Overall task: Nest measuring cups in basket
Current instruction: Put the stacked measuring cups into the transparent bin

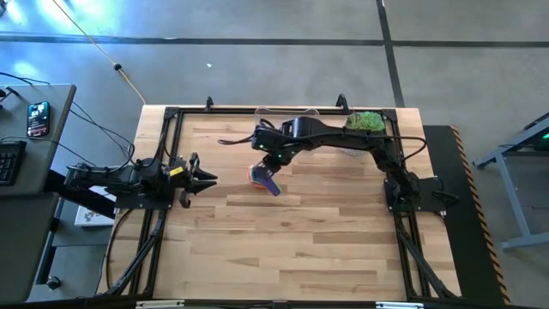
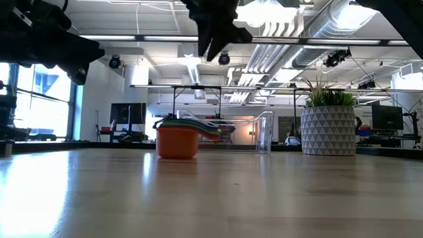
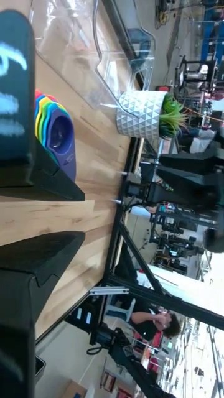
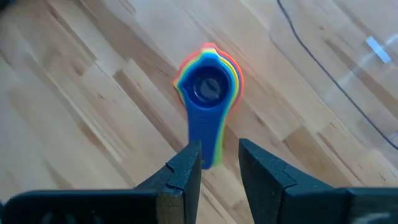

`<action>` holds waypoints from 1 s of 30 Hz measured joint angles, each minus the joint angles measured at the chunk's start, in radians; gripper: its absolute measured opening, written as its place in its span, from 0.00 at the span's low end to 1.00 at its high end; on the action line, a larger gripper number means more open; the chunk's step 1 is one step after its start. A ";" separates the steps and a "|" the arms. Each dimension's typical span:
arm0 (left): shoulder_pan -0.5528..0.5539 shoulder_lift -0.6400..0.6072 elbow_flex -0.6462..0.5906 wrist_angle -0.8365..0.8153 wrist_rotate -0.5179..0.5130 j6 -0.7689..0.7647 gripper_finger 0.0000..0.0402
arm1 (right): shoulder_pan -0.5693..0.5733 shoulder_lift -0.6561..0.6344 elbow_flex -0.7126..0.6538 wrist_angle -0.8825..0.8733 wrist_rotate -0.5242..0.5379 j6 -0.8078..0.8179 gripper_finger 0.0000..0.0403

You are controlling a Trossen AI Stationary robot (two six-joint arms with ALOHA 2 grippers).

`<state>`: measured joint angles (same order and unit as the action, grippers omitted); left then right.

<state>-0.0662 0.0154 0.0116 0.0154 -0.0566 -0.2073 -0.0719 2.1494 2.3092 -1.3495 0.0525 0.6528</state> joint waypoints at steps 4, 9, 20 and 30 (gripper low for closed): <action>0.000 0.000 0.000 0.000 0.000 0.000 0.19 | 0.000 0.002 -0.099 0.050 -0.001 -0.016 0.25; 0.000 0.000 0.000 0.001 0.000 0.000 0.19 | 0.003 0.002 -0.179 0.080 -0.006 -0.007 0.25; 0.000 0.000 0.000 0.001 0.000 0.001 0.19 | 0.033 0.002 -0.267 0.130 -0.022 -0.004 0.25; 0.000 0.000 0.000 0.001 0.000 0.000 0.19 | 0.041 0.011 -0.297 0.188 0.049 -0.042 0.32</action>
<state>-0.0666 0.0154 0.0120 0.0162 -0.0563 -0.2070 -0.0307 2.1605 2.0121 -1.1610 0.1018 0.6113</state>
